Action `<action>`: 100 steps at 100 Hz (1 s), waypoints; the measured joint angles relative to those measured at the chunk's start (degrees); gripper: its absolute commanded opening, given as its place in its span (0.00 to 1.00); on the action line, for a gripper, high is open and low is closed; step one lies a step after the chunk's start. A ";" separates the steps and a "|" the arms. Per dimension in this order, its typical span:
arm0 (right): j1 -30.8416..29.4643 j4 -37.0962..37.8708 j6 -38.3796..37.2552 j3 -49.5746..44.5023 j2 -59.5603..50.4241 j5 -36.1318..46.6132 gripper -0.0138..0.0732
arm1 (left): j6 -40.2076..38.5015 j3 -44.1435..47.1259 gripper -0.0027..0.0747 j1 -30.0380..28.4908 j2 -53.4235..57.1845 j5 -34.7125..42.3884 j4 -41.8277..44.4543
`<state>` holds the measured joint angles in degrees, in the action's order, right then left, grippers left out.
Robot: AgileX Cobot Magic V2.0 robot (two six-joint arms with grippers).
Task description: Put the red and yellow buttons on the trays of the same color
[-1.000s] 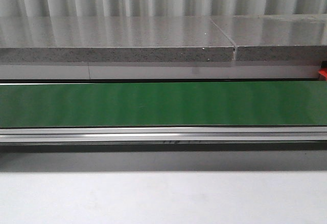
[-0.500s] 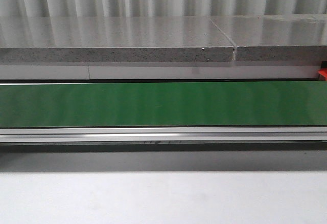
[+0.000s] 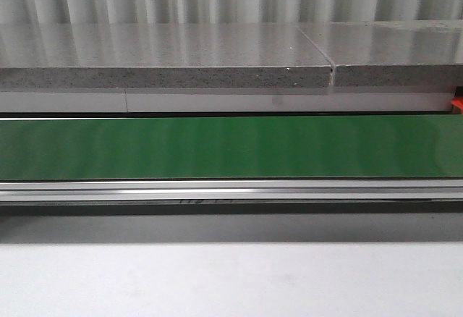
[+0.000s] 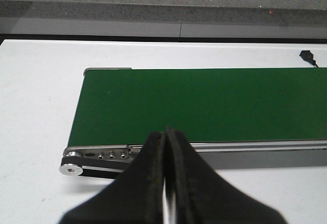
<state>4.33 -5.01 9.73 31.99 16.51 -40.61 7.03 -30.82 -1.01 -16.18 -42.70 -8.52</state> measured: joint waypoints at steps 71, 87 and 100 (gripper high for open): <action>0.00 0.00 0.00 -4.51 -1.46 5.84 0.05 | 0.00 0.00 0.01 0.00 0.00 0.00 0.00; 0.00 0.72 -1.45 -11.05 -6.83 12.22 0.05 | 0.00 0.00 0.01 0.00 0.00 0.00 0.00; 0.00 4.26 -6.40 -17.75 -12.27 15.52 0.05 | 0.00 0.00 0.01 0.00 0.00 0.00 0.00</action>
<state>4.33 -0.75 3.33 14.25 4.24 -25.09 7.03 -30.82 -1.01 -16.18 -42.70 -8.52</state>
